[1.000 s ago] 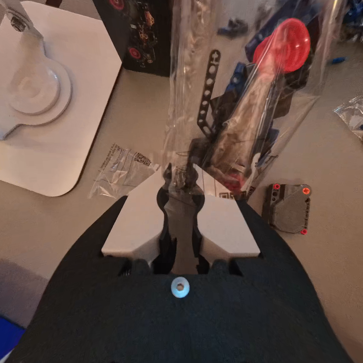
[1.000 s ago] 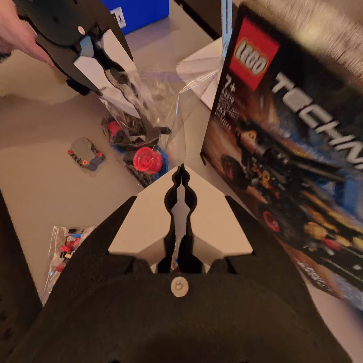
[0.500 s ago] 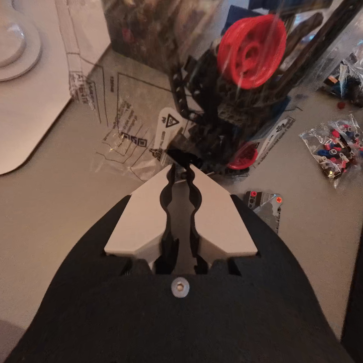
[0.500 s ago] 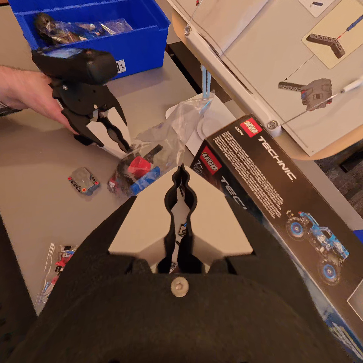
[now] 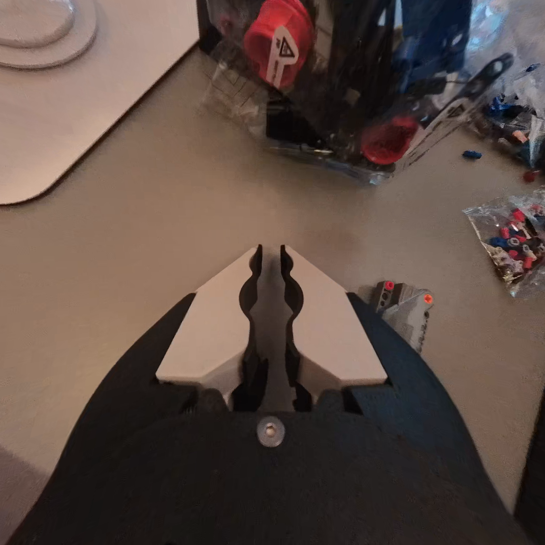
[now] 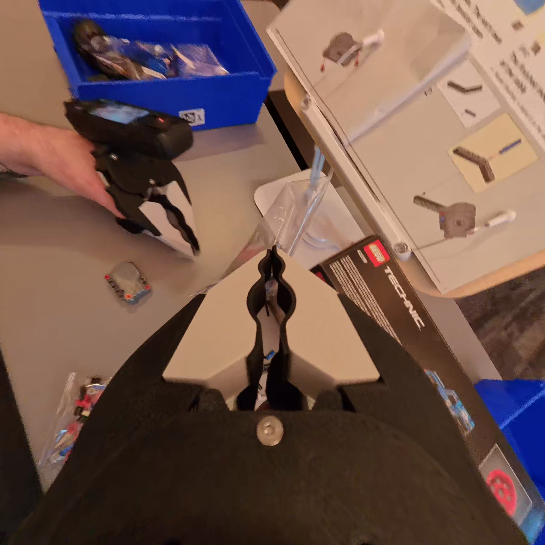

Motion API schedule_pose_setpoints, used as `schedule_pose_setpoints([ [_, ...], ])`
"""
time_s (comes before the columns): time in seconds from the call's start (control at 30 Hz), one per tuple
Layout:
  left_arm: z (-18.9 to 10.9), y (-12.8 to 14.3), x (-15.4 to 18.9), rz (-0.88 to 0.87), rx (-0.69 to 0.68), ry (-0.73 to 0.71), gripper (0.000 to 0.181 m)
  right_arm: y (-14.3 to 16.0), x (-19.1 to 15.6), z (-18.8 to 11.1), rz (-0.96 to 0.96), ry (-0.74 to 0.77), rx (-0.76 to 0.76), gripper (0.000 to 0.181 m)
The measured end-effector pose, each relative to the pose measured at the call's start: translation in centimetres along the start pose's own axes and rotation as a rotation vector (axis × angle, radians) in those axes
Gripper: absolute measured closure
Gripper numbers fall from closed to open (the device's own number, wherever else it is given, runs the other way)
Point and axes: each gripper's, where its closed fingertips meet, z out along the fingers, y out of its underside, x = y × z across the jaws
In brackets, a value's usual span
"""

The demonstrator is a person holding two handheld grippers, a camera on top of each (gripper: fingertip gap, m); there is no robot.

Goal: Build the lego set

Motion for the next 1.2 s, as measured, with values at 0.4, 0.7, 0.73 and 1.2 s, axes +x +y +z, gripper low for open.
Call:
schedule_pose_setpoints([
  [0.4, -2.6, -3.8, -1.0, 0.064, 0.170, -0.047, 0.149, -1.4, -0.7, 1.2, -0.142, 0.024, -0.119, 0.181],
  [0.7, -6.6, -7.4, -1.6, 0.127, 0.269, -0.076, 0.132, -1.6, 0.0, 0.2, -0.196, 0.068, -0.150, 0.181],
  [0.73, -7.1, -8.3, -1.2, 0.162, 0.290, -0.077, 0.128, -2.3, -0.2, -0.1, -0.196, 0.065, -0.120, 0.181],
  [1.2, -6.1, -13.5, 4.0, 0.390, 0.341, 0.000, 0.181, -2.2, -1.3, 0.4, -0.148, 0.007, 0.009, 0.181],
])
